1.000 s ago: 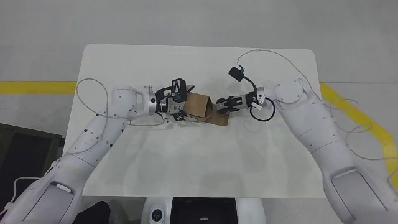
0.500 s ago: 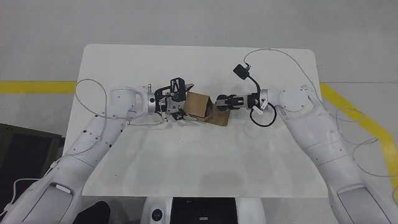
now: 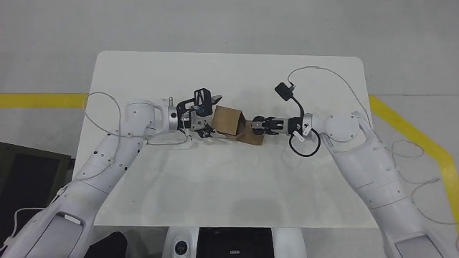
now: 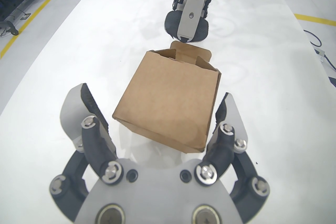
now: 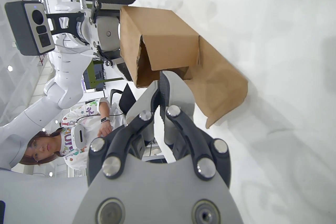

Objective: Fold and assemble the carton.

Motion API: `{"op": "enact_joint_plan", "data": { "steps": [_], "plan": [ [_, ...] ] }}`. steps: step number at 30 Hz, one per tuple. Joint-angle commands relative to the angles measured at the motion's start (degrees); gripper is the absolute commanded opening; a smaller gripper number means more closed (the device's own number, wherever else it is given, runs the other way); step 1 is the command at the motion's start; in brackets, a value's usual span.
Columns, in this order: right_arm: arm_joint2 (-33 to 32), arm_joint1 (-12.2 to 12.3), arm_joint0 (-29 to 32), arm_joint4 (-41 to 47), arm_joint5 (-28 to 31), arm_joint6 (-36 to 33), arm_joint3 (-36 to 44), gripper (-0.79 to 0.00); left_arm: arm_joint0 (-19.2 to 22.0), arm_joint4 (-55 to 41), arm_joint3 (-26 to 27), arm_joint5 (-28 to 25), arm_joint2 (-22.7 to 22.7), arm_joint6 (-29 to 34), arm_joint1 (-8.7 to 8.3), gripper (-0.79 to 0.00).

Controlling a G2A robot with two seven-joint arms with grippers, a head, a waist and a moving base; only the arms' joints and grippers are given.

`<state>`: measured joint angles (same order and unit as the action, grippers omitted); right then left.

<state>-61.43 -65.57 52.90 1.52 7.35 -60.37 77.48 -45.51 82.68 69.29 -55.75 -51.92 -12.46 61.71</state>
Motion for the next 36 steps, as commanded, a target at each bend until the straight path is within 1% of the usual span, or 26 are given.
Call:
{"op": "enact_joint_plan", "data": {
  "steps": [1, 6, 13, 26, 36],
  "plan": [
    [0.46, -0.06, 1.01, 0.41, -0.27, 0.69, 0.62, -0.785, -0.13, -0.03, 0.25, -0.03, -0.05, 0.07, 0.00, 0.000],
    [2.86, -0.83, 0.47, 1.92, 0.23, 2.50, -1.23, -0.785, -0.51, 0.00, 0.80, -0.08, -0.23, 0.16, -0.05, 0.000],
    [6.06, -2.22, -2.40, 3.17, 2.12, 5.32, -5.52, -0.785, -0.91, 0.46, 1.32, -0.39, -0.59, 0.29, -0.19, 0.000],
    [12.79, -5.58, -9.61, 6.47, 7.46, 4.09, -14.95, -0.785, -1.05, 0.91, 1.20, -0.86, -0.94, 0.29, -0.28, 0.000],
    [15.18, -7.50, -12.94, 8.23, 10.89, 3.69, -21.31, -0.785, -1.00, 1.00, 0.89, -0.86, -0.90, 0.36, -0.20, 0.000]
  ]
}}
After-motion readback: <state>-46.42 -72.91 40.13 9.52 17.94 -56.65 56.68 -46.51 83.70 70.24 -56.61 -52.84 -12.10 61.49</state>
